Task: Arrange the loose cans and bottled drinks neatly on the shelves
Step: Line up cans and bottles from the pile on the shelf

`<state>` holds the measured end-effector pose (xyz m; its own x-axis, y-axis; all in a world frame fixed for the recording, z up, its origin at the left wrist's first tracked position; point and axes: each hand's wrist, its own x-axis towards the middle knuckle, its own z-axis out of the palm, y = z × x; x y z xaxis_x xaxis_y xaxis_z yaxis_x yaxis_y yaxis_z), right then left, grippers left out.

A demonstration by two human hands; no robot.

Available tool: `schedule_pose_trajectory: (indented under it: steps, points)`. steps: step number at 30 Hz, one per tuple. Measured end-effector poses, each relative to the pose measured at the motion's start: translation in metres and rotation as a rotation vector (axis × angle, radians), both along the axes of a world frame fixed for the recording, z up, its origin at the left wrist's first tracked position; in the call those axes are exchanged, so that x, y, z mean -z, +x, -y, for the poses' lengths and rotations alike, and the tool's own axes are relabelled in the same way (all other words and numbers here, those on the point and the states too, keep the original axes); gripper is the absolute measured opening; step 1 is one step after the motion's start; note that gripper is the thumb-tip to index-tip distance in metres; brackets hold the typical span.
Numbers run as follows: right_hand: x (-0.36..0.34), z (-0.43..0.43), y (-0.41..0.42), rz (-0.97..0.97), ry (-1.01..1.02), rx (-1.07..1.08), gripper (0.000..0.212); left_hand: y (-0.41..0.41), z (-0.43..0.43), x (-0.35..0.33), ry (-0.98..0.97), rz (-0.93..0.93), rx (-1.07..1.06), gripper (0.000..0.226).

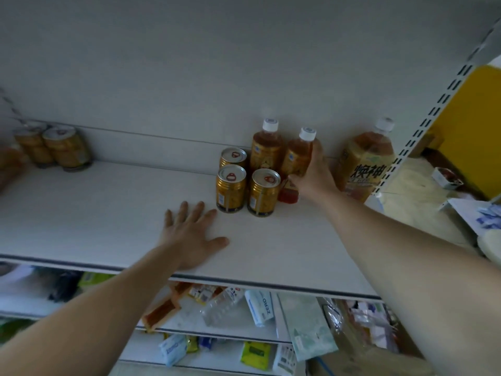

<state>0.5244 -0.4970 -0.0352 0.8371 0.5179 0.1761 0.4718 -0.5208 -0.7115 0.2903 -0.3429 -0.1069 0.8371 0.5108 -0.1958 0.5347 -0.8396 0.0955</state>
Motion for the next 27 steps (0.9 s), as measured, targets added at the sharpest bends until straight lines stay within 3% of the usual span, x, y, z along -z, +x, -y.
schedule_pose_trajectory:
  steps: [8,11,13,16,18,27]
  points:
    - [0.0,-0.007,-0.001,-0.028,0.018,0.038,0.097,0.002,-0.001,-0.003,-0.037,0.004,-0.02,0.083]
    - [-0.003,0.001,-0.021,0.222,0.113,0.144,0.073,0.012,0.0,-0.012,-0.107,0.113,-0.085,0.084]
    - [0.002,0.004,-0.038,0.333,0.126,0.058,0.056,0.028,0.0,-0.022,-0.251,0.306,-0.145,0.086]
    - [0.016,-0.003,-0.054,0.189,-0.04,-0.083,0.058,0.055,-0.002,-0.034,-0.572,0.597,-0.216,0.087]
    - [0.023,-0.011,-0.058,0.084,-0.084,-0.098,0.064,0.068,-0.004,-0.038,-0.661,0.692,-0.207,0.085]
    - [0.023,-0.025,-0.067,-0.067,-0.038,-0.042,0.058,0.072,-0.012,-0.035,-0.67,0.738,-0.203,0.068]
